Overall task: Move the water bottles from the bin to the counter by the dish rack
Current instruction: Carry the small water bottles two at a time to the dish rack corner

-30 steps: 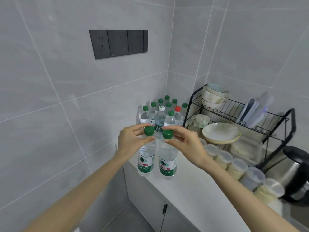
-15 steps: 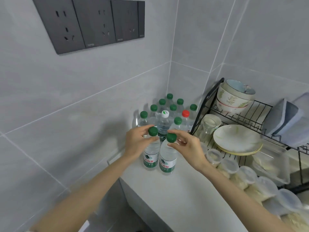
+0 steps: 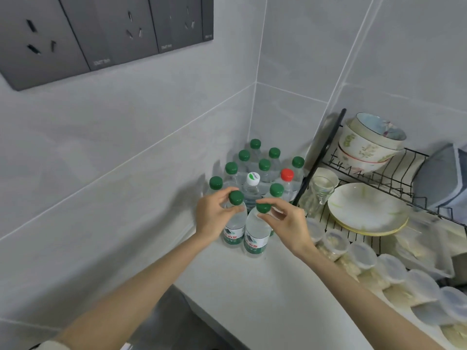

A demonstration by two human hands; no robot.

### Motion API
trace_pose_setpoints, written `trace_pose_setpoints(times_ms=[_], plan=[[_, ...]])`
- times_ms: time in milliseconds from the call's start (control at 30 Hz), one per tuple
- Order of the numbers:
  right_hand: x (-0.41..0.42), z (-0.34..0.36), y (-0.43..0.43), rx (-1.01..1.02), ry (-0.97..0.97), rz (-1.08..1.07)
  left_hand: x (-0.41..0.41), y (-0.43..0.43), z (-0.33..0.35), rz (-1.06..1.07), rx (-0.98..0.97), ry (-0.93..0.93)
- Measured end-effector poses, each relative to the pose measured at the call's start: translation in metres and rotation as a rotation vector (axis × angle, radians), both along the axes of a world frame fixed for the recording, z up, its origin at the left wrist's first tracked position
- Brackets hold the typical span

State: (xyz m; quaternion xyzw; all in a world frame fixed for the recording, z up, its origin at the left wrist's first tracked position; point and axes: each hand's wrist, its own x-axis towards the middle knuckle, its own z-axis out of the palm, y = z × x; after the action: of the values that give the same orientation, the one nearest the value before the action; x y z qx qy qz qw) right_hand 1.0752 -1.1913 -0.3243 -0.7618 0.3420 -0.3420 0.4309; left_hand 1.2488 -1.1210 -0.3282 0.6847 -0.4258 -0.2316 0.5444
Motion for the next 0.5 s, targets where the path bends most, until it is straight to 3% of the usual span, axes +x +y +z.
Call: trace_pose_setpoints(times_ms=[500], plan=[[-0.010,0.002,-0.001,-0.180,0.173,0.068,-0.007,-0.002,-0.002,-0.025,0.011,-0.088]])
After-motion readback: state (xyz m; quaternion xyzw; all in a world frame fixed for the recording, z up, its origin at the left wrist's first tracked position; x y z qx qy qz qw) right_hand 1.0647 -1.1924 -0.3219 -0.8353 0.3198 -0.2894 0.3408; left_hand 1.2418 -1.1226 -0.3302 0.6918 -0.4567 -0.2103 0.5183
